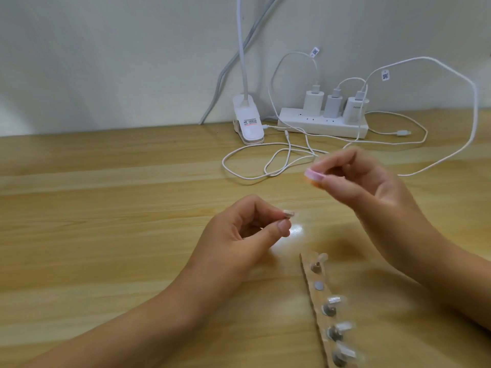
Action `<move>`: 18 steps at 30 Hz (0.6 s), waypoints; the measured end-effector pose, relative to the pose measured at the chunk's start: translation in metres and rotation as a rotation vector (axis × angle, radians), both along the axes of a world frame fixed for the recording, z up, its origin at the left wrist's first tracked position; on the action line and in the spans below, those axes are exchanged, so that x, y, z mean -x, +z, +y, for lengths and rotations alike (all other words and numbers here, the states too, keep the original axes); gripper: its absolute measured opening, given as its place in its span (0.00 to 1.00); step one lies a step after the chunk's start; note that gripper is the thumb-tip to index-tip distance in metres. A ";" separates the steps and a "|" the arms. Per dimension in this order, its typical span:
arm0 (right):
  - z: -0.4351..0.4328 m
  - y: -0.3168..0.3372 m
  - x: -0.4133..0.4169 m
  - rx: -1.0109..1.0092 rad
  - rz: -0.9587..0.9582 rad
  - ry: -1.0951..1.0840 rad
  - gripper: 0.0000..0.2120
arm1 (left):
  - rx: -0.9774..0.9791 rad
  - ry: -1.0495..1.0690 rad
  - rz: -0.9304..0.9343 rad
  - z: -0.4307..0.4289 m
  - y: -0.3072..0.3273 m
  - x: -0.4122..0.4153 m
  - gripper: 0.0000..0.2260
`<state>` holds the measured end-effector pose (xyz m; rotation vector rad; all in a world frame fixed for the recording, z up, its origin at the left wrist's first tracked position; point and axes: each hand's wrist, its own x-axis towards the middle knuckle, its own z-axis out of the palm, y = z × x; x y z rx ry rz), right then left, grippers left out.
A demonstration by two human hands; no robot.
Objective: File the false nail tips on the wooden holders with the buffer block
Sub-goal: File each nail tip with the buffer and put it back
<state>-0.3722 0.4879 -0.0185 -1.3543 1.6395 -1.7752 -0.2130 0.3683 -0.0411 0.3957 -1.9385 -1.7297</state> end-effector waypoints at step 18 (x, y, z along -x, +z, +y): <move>0.002 -0.004 -0.012 -0.022 0.165 0.097 0.08 | 0.059 0.015 0.027 0.000 -0.002 0.000 0.01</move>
